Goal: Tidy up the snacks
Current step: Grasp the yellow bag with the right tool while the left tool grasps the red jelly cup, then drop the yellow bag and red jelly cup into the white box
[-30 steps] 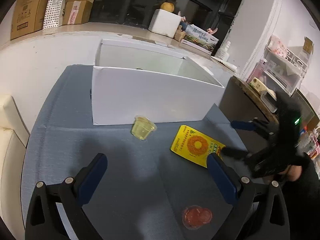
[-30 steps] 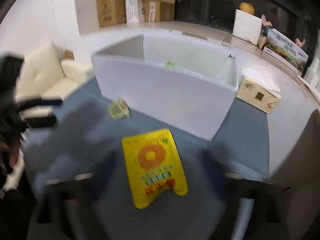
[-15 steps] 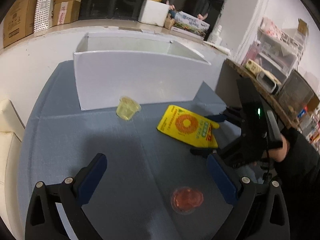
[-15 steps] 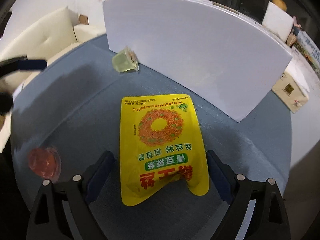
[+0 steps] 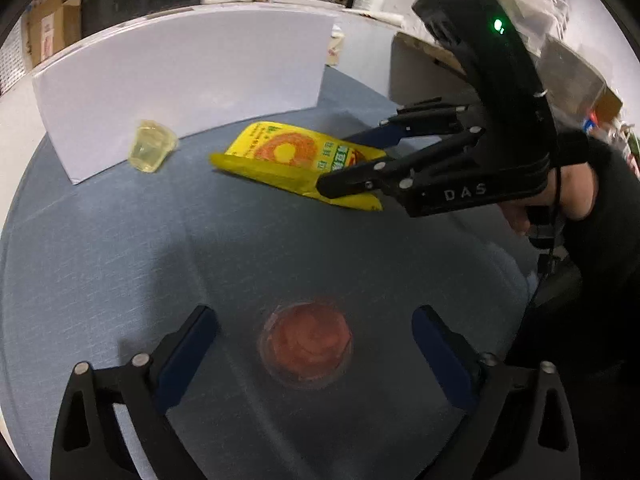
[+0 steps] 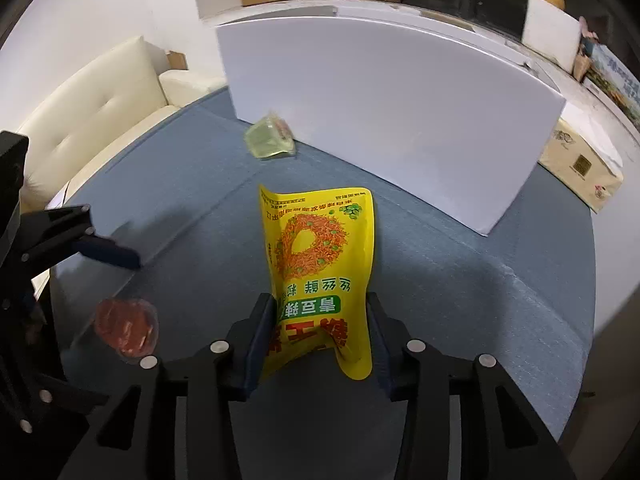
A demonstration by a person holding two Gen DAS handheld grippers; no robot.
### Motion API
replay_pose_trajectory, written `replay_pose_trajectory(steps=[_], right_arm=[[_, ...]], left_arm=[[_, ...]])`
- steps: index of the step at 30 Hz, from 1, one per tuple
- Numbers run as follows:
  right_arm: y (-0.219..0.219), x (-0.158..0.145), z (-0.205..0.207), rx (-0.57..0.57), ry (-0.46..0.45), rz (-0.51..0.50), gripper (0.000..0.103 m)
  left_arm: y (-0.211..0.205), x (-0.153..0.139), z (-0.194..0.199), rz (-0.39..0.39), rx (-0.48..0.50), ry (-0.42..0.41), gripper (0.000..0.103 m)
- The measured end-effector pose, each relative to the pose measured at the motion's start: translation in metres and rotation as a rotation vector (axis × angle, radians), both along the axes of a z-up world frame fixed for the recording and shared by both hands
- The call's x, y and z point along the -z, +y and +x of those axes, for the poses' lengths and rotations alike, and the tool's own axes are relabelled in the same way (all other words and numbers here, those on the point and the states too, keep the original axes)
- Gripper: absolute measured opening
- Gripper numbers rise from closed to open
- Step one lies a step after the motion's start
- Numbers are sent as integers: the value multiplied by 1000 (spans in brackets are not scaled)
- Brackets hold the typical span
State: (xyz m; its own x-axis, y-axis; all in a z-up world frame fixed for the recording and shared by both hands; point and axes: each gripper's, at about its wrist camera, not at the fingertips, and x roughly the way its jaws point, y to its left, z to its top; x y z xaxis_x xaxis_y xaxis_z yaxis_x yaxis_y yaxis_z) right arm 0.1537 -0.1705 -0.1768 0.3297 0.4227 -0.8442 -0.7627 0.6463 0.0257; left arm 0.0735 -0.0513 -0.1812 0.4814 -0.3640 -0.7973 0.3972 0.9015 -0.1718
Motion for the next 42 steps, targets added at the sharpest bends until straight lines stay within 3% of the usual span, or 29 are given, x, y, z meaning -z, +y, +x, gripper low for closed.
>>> replay_pose_trajectory(steps=[1, 2, 3, 13, 21, 25, 27, 29, 32, 36, 41, 42], right_arm=[[0, 0, 0, 6, -3, 2, 48], [0, -1, 0, 11, -6, 2, 48], [-1, -1, 0, 15, -4, 9, 48], [-3, -26, -3, 41, -40, 63, 48], [-9, -82, -6, 74, -131, 127, 48], [-10, -119, 6, 96, -173, 184, 48], [-3, -133, 19, 107, -203, 197, 48], [0, -144, 34, 114, -213, 209, 48], [10, -154, 72, 151, -209, 208, 48], [24, -147, 120, 194, -171, 190, 48], [28, -134, 143, 205, -126, 200, 48], [30, -130, 145, 201, -116, 196, 48]], left_arm=[[0, -1, 0, 19, -9, -13, 81], [2, -3, 1, 23, -25, -23, 50], [6, -4, 2, -4, -32, -11, 36], [26, -16, -11, -35, -47, -60, 35], [57, -74, -2, -94, -84, -183, 35], [76, -117, 22, -124, -112, -268, 34], [86, -137, 44, -130, -126, -320, 27], [97, -154, 75, -152, -142, -342, 27], [103, -166, 119, -117, -155, -377, 27], [111, -163, 183, -117, -180, -341, 24], [113, -149, 190, -109, -191, -331, 25], [115, -148, 188, -95, -202, -327, 34]])
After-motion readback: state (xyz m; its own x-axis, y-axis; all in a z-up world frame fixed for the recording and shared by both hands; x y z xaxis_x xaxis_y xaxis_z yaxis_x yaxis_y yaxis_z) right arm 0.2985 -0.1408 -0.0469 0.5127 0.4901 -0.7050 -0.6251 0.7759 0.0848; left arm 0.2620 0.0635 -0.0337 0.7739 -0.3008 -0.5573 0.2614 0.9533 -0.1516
